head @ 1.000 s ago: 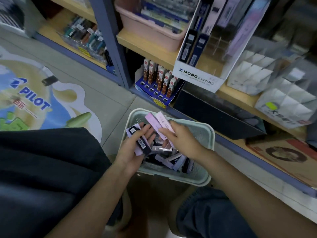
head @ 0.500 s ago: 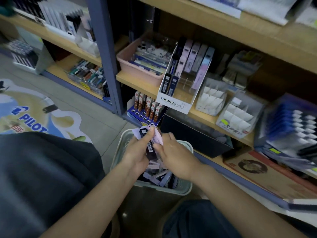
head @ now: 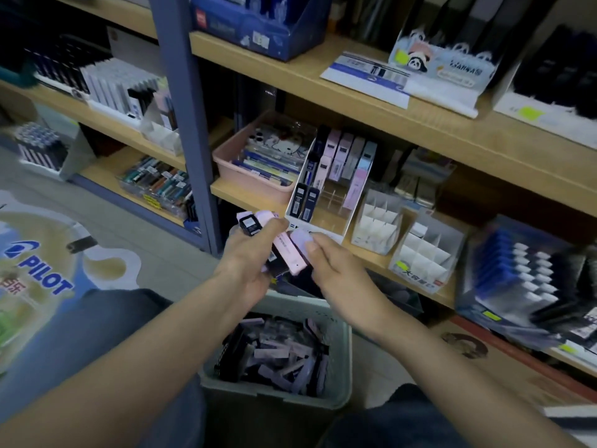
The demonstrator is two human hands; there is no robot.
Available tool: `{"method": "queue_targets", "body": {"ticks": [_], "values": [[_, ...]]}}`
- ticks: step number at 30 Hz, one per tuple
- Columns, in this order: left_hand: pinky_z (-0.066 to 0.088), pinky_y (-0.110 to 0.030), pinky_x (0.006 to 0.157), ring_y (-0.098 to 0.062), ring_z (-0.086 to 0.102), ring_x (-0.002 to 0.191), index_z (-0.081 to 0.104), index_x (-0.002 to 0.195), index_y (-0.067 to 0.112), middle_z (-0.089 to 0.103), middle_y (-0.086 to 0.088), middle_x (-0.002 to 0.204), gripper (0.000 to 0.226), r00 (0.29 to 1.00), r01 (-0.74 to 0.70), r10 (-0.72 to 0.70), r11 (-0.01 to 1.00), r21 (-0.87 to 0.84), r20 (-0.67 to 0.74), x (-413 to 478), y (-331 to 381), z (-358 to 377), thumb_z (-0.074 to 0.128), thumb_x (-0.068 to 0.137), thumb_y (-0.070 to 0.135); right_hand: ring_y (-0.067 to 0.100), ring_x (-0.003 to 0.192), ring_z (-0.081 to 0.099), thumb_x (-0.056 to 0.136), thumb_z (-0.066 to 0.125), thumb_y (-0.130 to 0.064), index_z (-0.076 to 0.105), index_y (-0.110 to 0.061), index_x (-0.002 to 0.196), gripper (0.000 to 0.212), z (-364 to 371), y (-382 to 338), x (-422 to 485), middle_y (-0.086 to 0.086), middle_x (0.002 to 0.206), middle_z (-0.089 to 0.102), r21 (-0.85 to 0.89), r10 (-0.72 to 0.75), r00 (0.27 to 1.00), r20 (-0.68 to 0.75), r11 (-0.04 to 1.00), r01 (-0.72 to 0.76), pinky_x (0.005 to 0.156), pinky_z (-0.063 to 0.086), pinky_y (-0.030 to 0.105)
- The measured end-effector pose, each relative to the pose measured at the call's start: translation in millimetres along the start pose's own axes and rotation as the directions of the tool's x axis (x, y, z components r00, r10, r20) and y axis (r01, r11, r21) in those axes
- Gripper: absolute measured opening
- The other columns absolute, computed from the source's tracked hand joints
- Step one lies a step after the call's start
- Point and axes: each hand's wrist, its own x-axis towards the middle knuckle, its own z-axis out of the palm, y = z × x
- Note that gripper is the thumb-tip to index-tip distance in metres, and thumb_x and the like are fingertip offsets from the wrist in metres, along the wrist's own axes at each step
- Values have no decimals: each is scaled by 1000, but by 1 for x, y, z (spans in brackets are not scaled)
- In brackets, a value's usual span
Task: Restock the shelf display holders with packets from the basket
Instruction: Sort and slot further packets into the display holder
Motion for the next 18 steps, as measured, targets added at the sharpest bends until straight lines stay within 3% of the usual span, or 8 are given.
{"method": "queue_targets", "body": {"ticks": [3,6,9,12,15,18], "values": [[51,-32,56,-22,59,65,58,77,12,62,-7,70,11,998,-39,34,994,104,54,8,18,8,65,85,10,4,52,47,102,32,-23,55,-14,91,27,-12,-1,14,-10,61,54,232,94,992,-81,970,-73,57,41,17],[50,-31,59,-19,59,66,59,74,17,62,-4,66,15,996,-70,59,983,171,70,18,33,15,65,85,9,4,66,63,102,34,-21,52,-22,100,18,-23,5,27,-9,71,68,381,158,978,-133,920,-97,70,51,21],[55,-35,67,-15,62,67,58,79,16,64,-4,67,12,996,-65,54,984,168,69,31,43,18,66,84,8,-2,84,64,100,41,-20,54,-22,97,13,-33,20,40,-15,81,70,300,167,964,-205,949,-100,80,50,20],[54,-38,72,-15,63,69,57,80,15,64,-4,71,12,996,-68,56,983,173,70,43,47,19,66,85,7,10,87,59,94,53,-21,64,-21,94,11,-44,34,56,2,96,65,37,92,938,-333,996,-84,80,45,26],[53,-34,57,-17,62,66,57,86,12,64,-3,66,10,996,-55,40,981,188,82,56,47,19,66,84,9,-3,74,56,91,58,-17,63,-18,95,6,-53,42,72,-8,83,63,-76,-6,889,-459,997,-33,66,42,12],[48,-29,43,-21,60,64,55,85,10,60,-5,65,13,995,-30,11,981,189,102,66,47,23,68,84,12,-2,77,60,90,61,-14,59,-18,96,8,-60,48,86,-18,82,61,-133,-55,820,-570,991,-26,65,46,12]]}}
